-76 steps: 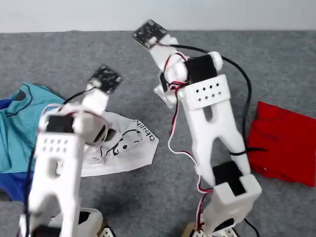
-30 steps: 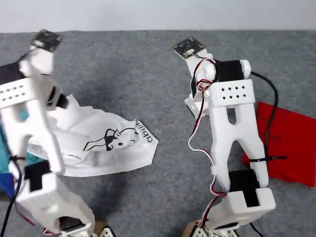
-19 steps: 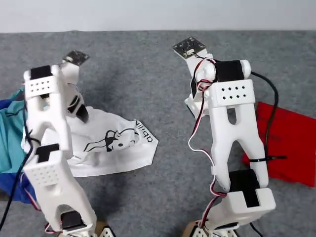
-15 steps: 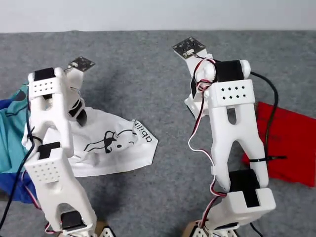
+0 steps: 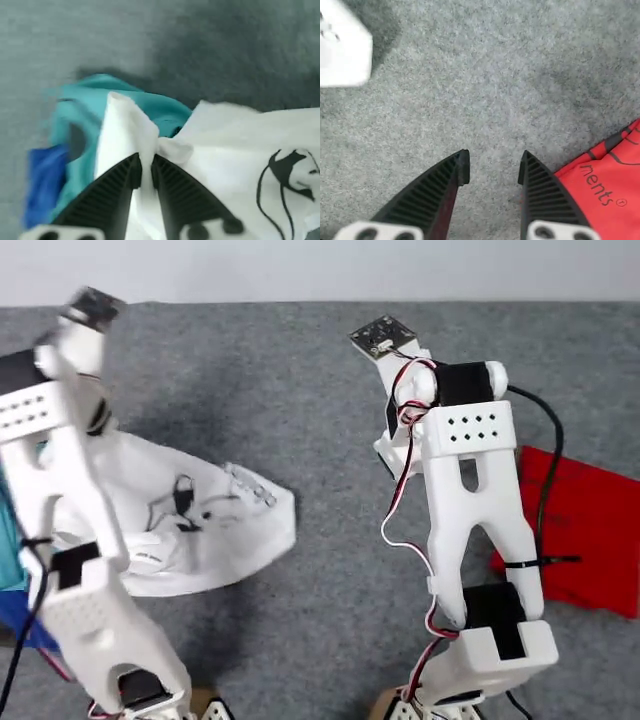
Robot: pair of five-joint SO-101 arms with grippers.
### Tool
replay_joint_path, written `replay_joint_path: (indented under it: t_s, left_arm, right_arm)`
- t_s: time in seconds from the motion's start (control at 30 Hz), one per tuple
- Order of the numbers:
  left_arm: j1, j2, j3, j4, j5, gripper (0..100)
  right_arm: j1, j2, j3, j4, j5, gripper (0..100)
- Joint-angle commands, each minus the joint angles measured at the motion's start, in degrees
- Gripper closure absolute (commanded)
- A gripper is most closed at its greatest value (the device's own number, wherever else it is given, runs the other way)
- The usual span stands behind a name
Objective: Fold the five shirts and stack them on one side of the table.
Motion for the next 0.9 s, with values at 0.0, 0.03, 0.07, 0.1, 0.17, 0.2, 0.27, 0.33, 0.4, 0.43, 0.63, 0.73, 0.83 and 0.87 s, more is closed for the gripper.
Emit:
replay_joint_path:
  t_s: [0.0, 0.03, 0.07, 0.1, 0.17, 0.2, 0.27, 0.33, 0.4, 0.43, 0.63, 0.73, 0.83, 0.87]
  left_arm:
    - [-2.4, -10.5, -2.2, 1.5, 2.5, 100]
    - [-3.1, -12.0, -2.1, 1.5, 2.7, 100]
    - [-3.9, -13.5, -1.3, 1.5, 2.8, 100]
    - [-4.7, -14.9, 0.1, 1.5, 2.7, 100]
    - [-6.2, -17.4, 4.1, 1.5, 2.6, 100]
    - [-7.0, -18.5, 6.5, 1.5, 2.5, 100]
    - [-8.3, -20.1, 12.2, 1.5, 2.5, 100]
    - [-9.1, -20.9, 18.9, 1.5, 2.3, 100]
    - [-9.2, -21.9, 25.7, 1.4, 0.7, 100]
    - [-9.8, -22.2, 28.5, 1.3, 0.0, 100]
    - [-17.2, -22.6, 33.3, -1.1, -0.5, 100]
    - [-20.4, -22.4, 33.3, -3.8, -0.5, 100]
    - [-21.2, -22.4, 34.2, -4.5, -0.5, 100]
    - [-21.2, -22.4, 35.0, -4.5, -0.5, 100]
  right_arm:
    - [-0.1, -2.8, -0.3, 2.2, -0.8, 83.5]
    - [-0.7, -2.7, -0.3, 2.2, -0.8, 83.5]
    - [-1.4, -2.6, -0.3, 2.2, -0.8, 83.5]
    - [-2.4, -2.6, -0.3, 2.2, -0.8, 83.5]
    - [-5.8, -2.5, -0.4, 2.1, -0.8, 83.4]
    - [-7.8, -2.4, -0.4, 1.9, -0.8, 83.4]
    - [-11.9, -2.3, -0.4, 0.2, -0.8, 83.3]
    - [-15.3, -1.6, -0.4, -2.6, -0.6, 83.3]
    - [-17.5, 0.3, -0.4, -4.8, -0.5, 82.4]
    - [-18.5, 1.6, -0.4, -5.5, -0.6, 80.6]
    - [-24.2, 9.4, -0.7, -8.4, -0.9, 74.8]
    - [-26.2, 12.8, -2.2, -12.9, -0.5, 74.7]
    - [-28.1, 17.8, -5.7, -16.6, -0.4, 74.7]
    - [-28.7, 19.9, -7.3, -17.5, -0.4, 74.7]
